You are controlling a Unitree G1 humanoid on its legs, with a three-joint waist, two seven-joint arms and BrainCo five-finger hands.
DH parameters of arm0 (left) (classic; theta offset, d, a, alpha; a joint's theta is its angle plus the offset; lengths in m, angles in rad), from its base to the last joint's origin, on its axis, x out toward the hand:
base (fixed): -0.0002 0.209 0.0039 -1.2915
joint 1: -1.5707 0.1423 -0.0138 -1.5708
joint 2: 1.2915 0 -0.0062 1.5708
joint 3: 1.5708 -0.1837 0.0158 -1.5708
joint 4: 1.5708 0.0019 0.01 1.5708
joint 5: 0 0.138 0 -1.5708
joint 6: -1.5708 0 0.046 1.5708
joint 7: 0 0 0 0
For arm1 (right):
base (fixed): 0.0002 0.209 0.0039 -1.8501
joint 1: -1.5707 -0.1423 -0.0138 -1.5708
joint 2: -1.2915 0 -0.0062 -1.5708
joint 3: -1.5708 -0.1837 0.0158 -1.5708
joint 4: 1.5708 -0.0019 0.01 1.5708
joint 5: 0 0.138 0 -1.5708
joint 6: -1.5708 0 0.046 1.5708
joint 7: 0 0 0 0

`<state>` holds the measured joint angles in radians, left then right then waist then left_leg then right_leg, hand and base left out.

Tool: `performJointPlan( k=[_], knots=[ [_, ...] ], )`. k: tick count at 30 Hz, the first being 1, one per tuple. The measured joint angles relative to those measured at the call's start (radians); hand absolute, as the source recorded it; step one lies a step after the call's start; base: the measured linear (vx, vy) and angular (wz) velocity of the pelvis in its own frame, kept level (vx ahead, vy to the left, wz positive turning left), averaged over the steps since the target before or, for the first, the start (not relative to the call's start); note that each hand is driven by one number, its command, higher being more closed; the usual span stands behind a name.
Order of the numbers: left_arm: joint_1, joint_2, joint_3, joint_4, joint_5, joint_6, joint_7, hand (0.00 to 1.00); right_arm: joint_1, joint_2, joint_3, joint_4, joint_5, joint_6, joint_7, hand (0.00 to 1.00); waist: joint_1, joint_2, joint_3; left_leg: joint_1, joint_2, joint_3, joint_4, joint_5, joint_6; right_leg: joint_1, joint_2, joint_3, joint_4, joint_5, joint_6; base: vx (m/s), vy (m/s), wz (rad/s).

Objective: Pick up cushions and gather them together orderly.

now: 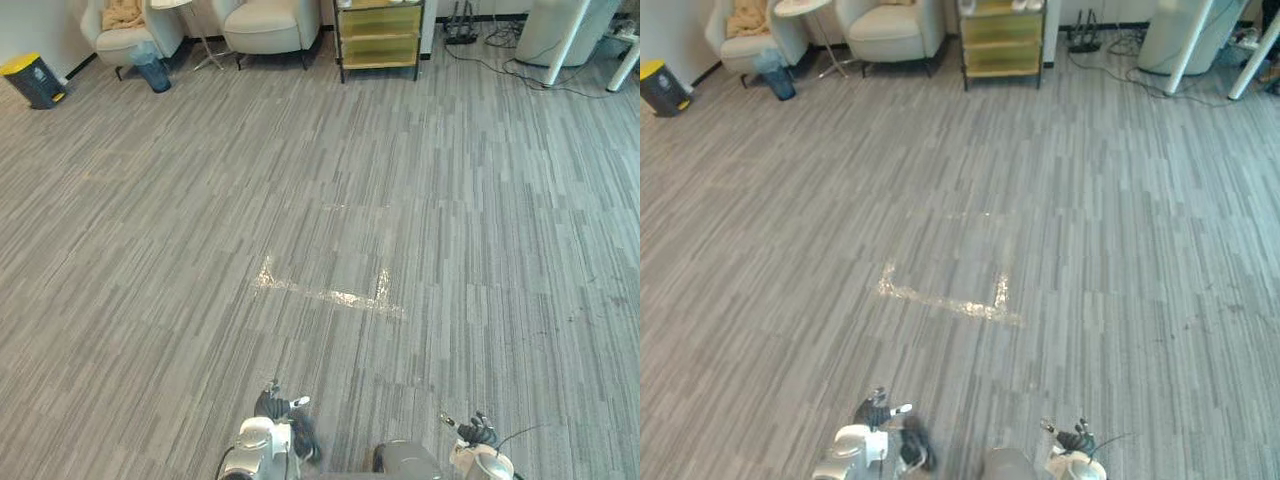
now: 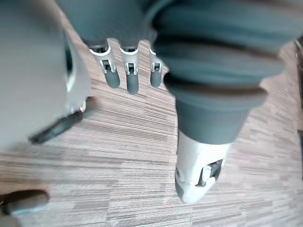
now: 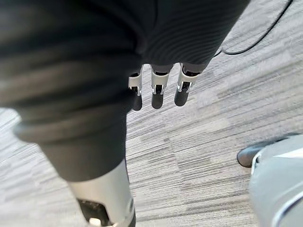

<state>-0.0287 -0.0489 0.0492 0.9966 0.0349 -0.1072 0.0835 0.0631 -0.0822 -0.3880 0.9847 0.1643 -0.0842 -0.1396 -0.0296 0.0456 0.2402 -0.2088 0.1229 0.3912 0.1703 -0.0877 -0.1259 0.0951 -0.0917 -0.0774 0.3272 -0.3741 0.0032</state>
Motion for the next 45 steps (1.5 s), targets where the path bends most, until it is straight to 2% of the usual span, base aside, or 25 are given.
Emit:
performJointPlan(
  k=[2,3,4,7,8,10,13,15,16,17,19,22,23,24,27,29,31,34,35,36,37,40,41,42,45],
  knots=[
    [0.001,0.001,-0.001,0.017,0.0,0.001,0.0,0.0,0.019,-0.009,-0.001,0.016,-0.006,0.004,-0.001,0.0,0.001,-0.002,-0.017,-0.001,-0.023,-0.045,0.016,0.057,0.044,0.055,-0.01,0.03,-0.017,-0.044,0.031,0.72,0.239,-0.6],
    [0.006,0.01,-0.005,0.036,0.001,0.003,-0.001,0.0,0.048,-0.005,-0.001,0.028,-0.009,0.003,-0.001,0.0,0.011,-0.052,-0.072,-0.002,-0.1,-0.055,0.067,0.069,0.1,0.055,-0.078,0.094,0.054,-0.08,0.076,0.69,0.184,-0.43],
    [0.003,0.011,-0.006,0.043,0.001,0.003,-0.001,0.0,0.05,-0.006,-0.002,0.031,-0.01,0.003,0.0,0.0,0.007,-0.071,-0.082,0.004,-0.116,-0.049,0.074,0.055,0.111,0.03,-0.095,0.112,0.1,-0.079,0.085,0.84,0.207,-0.29],
    [-0.013,0.03,-0.069,0.085,0.001,0.01,-0.007,0.0,0.042,0.025,-0.008,0.069,-0.018,0.015,0.014,0.0,-0.01,-0.093,-0.089,0.103,-0.168,-0.052,0.063,-0.029,0.128,-0.187,-0.12,0.204,0.602,0.049,0.253,0.52,0.121,0.16],
    [-0.012,0.034,-0.072,0.089,0.001,0.01,-0.007,0.0,0.035,0.026,-0.007,0.072,-0.019,0.015,0.016,0.0,-0.004,-0.089,-0.087,0.128,-0.168,-0.052,0.049,-0.03,0.129,-0.204,-0.115,0.2,0.628,0.04,0.234,0.68,0.124,-0.11],
    [-0.019,0.042,-0.099,0.104,0.0,0.01,-0.006,0.0,0.01,0.005,0.021,0.068,-0.02,0.009,0.021,0.0,-0.005,-0.031,-0.063,0.307,-0.138,-0.052,-0.071,-0.031,0.13,-0.279,-0.077,0.102,0.642,-0.023,0.104,0.49,0.051,-0.28],
    [-0.033,0.056,-0.108,0.104,-0.021,0.007,0.0,0.0,-0.005,-0.007,0.03,0.052,-0.041,0.001,0.021,0.0,-0.016,0.003,-0.045,0.386,-0.098,-0.055,-0.097,-0.031,0.13,-0.393,-0.028,0.012,0.493,-0.031,0.048,0.49,-0.099,0.11],
    [-0.039,0.063,-0.111,0.104,-0.025,0.007,0.001,0.0,-0.001,-0.008,0.03,0.051,-0.045,0.002,0.018,0.0,-0.027,0.003,-0.039,0.405,-0.085,-0.081,-0.095,-0.04,0.117,-0.442,-0.01,0.0,0.275,0.053,0.04,0.38,-0.202,0.5],
    [-0.044,0.075,-0.126,0.104,-0.028,0.006,0.0,0.0,0.018,-0.007,0.028,0.055,-0.045,0.003,0.017,0.0,-0.034,-0.019,-0.035,0.424,-0.1,-0.101,-0.081,-0.071,0.068,-0.442,-0.02,0.019,0.138,0.276,-0.015,0.53,-0.309,0.4],
    [-0.044,0.046,-0.127,0.113,-0.028,0.006,-0.002,0.0,0.02,-0.027,0.009,0.066,-0.047,0.008,0.012,0.0,-0.028,0.026,-0.038,0.434,-0.057,-0.107,-0.073,-0.084,0.043,-0.439,0.008,0.001,0.182,0.217,-0.027,0.45,-0.252,0.33],
    [-0.052,0.026,-0.125,0.116,-0.027,0.005,-0.007,0.0,0.02,-0.035,-0.028,0.056,-0.046,0.007,0.01,0.0,-0.043,0.023,-0.031,0.385,-0.043,-0.123,0.069,-0.066,0.012,-0.419,-0.018,-0.026,0.216,0.154,-0.038,0.42,-0.291,0.44],
    [-0.031,0.008,-0.07,0.072,-0.019,0.005,-0.01,0.0,0.072,-0.022,-0.042,0.034,-0.042,0.014,0.005,0.0,-0.043,0.007,-0.019,0.225,0.062,-0.132,0.577,-0.024,-0.065,-0.226,-0.026,-0.09,0.134,0.109,-0.048,0.36,-0.287,0.56],
    [-0.026,0.007,-0.062,0.062,-0.019,0.004,-0.009,0.0,0.079,-0.018,-0.041,0.024,-0.041,0.014,0.004,0.0,-0.04,0.004,-0.018,0.206,0.078,-0.119,0.629,-0.024,-0.061,-0.205,-0.026,-0.097,0.122,0.104,-0.047,0.26,-0.195,0.27],
    [-0.015,0.005,-0.047,0.032,-0.019,0.004,-0.007,0.0,0.094,-0.01,-0.042,0.005,-0.033,0.011,0.004,0.0,-0.032,-0.001,-0.017,0.15,0.12,-0.058,0.737,-0.042,-0.017,-0.142,-0.026,-0.109,0.08,0.091,-0.044,0.22,-0.143,0.19],
    [-0.001,0.003,-0.048,0.02,-0.019,0.005,-0.008,0.0,0.088,0.0,-0.058,-0.01,-0.013,0.014,0.004,0.0,-0.018,-0.003,-0.019,0.05,0.133,0.033,0.593,-0.061,0.03,-0.066,-0.032,-0.114,0.025,0.076,-0.034,0.23,-0.062,0.05],
    [-0.007,0.004,-0.06,0.017,-0.018,0.004,-0.008,0.0,0.067,0.001,-0.08,-0.006,-0.006,0.015,0.004,0.0,-0.012,-0.007,-0.017,0.024,0.07,0.03,0.303,-0.058,0.027,-0.047,-0.049,-0.099,0.009,0.069,-0.022,0.35,0.034,-0.24],
    [-0.016,0.007,-0.089,0.029,-0.017,0.004,-0.007,0.0,0.054,-0.006,-0.096,0.024,-0.008,0.014,-0.001,0.0,-0.011,-0.005,-0.017,0.014,-0.001,-0.065,0.008,0.002,-0.017,0.005,-0.064,-0.086,-0.041,0.057,-0.002,0.39,0.09,-0.2],
    [-0.018,0.012,-0.107,0.041,-0.016,0.004,-0.001,0.0,0.041,-0.026,-0.077,0.06,-0.014,0.015,-0.002,0.0,-0.008,0.017,-0.026,-0.014,0.02,-0.134,-0.025,0.025,-0.01,0.071,-0.048,-0.049,-0.072,0.002,0.068,0.44,0.25,-0.4],
    [-0.019,0.015,-0.108,0.043,-0.016,0.004,-0.003,0.0,0.043,-0.029,-0.076,0.06,-0.018,0.015,-0.001,0.0,-0.007,0.013,-0.028,-0.017,0.013,-0.144,-0.006,0.068,0.0,0.081,-0.053,-0.04,-0.072,-0.008,0.076,0.6,0.364,-0.49],
    [-0.013,0.032,-0.108,0.056,-0.015,0.004,-0.003,0.0,0.045,-0.024,-0.076,0.062,-0.033,0.015,-0.001,0.0,-0.005,-0.021,-0.057,-0.04,-0.031,-0.151,0.055,0.119,0.037,0.089,-0.097,-0.015,-0.07,-0.034,0.108,0.57,0.231,-0.3],
    [-0.023,0.053,-0.107,0.059,-0.013,0.006,0.0,0.0,0.05,-0.018,-0.076,0.069,-0.046,0.014,0.001,0.0,-0.01,-0.053,-0.093,-0.059,-0.078,-0.133,0.104,0.059,0.073,0.062,-0.155,0.024,-0.019,-0.027,0.121,0.6,0.217,-0.19],
    [-0.042,0.077,-0.089,0.071,-0.007,0.006,0.001,0.0,0.043,-0.015,-0.082,0.098,-0.049,0.018,0.003,0.0,-0.014,-0.063,-0.095,-0.04,-0.125,-0.122,0.119,0.018,0.102,-0.062,-0.189,0.117,0.245,0.052,0.17,0.58,0.227,0.16],
    [-0.026,0.106,-0.051,0.076,-0.008,0.011,0.008,0.0,0.035,-0.005,-0.079,0.101,-0.055,0.024,0.005,0.0,-0.009,-0.062,-0.087,0.064,-0.148,-0.122,0.053,-0.002,0.113,-0.155,-0.201,0.125,0.495,0.112,0.198,0.5,0.161,0.04],
    [-0.026,0.106,-0.051,0.076,-0.008,0.011,0.008,0.0,0.035,-0.005,-0.079,0.101,-0.055,0.024,0.005,0.0,-0.009,-0.062,-0.087,0.064,-0.148,-0.122,0.053,-0.002,0.113,-0.155,-0.201,0.125,0.495,0.112,0.198,0.56,0.149,-0.11],
    [0.002,0.151,-0.025,0.08,-0.01,0.016,0.039,0.0,-0.011,-0.02,-0.027,0.091,-0.056,0.012,0.011,0.0,-0.012,-0.007,-0.061,0.26,-0.128,-0.125,-0.078,-0.012,0.111,-0.273,-0.155,-0.033,0.559,0.011,0.092,0.37,0.02,-0.04]
  ],
)
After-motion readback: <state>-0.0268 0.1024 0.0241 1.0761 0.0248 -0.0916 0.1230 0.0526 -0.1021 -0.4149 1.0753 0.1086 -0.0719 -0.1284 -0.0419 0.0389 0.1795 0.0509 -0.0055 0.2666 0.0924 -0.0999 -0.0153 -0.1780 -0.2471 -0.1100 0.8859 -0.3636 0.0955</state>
